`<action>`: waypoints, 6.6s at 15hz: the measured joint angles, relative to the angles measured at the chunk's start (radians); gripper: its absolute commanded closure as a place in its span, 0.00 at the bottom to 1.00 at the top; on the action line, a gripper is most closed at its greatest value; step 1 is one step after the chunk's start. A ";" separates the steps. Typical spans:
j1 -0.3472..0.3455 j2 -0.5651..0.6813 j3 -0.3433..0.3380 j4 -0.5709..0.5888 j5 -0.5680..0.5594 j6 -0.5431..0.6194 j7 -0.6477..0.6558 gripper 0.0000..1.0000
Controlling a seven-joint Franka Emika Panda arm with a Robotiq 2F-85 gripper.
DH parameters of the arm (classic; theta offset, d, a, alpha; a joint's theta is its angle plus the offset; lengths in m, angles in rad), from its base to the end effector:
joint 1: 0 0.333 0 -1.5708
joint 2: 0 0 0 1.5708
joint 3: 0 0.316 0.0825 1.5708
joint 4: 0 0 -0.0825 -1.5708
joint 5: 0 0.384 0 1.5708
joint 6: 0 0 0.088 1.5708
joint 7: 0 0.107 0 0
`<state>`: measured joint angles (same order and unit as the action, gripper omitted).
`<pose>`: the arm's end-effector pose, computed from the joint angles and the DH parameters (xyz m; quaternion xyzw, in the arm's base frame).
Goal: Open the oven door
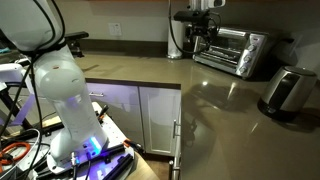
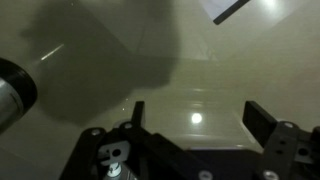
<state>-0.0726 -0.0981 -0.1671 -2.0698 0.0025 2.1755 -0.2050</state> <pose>0.5289 -0.1314 0.4939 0.9947 -0.0183 0.1006 0.0133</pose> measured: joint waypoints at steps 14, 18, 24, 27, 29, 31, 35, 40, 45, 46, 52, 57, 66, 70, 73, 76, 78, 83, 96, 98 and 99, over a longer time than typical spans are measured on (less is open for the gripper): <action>0.000 0.191 0.050 0.131 -0.004 0.242 0.124 0.00; 0.030 0.238 0.084 0.132 -0.089 0.314 0.190 0.00; 0.138 0.281 0.021 0.129 -0.442 0.440 0.624 0.00; 0.234 0.282 -0.094 0.132 -0.624 0.489 0.863 0.00; 0.285 0.286 -0.160 0.138 -0.771 0.535 1.016 0.21; 0.316 0.300 -0.204 0.157 -0.942 0.579 1.170 0.30; 0.340 0.348 -0.248 0.228 -1.197 0.629 1.381 0.63; 0.344 0.364 -0.256 0.274 -1.316 0.631 1.484 0.72; 0.345 0.363 -0.256 0.282 -1.353 0.641 1.510 0.92; 0.345 0.363 -0.257 0.285 -1.373 0.644 1.527 0.91; 0.345 0.366 -0.264 0.327 -1.529 0.651 1.649 0.99; 0.333 0.411 -0.279 0.405 -1.686 0.717 1.839 1.00; 0.274 0.572 -0.277 0.579 -1.775 0.865 2.070 1.00; 0.249 0.579 -0.277 0.587 -1.696 0.938 2.049 1.00; 0.239 0.565 -0.277 0.553 -1.584 0.972 1.950 1.00; 0.187 0.491 -0.184 0.444 -1.462 0.931 1.759 1.00; 0.135 0.434 -0.089 0.347 -1.357 0.874 1.615 1.00; 0.094 0.333 0.056 0.201 -0.991 0.649 1.241 1.00; 0.142 0.243 0.131 0.249 -0.785 0.190 1.001 1.00; 0.142 0.243 0.130 0.250 -0.824 0.173 1.001 1.00; 0.142 0.243 0.129 0.250 -0.851 0.172 1.003 1.00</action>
<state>0.0698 0.1452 -0.0381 -1.8196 -0.8482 2.3478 0.7980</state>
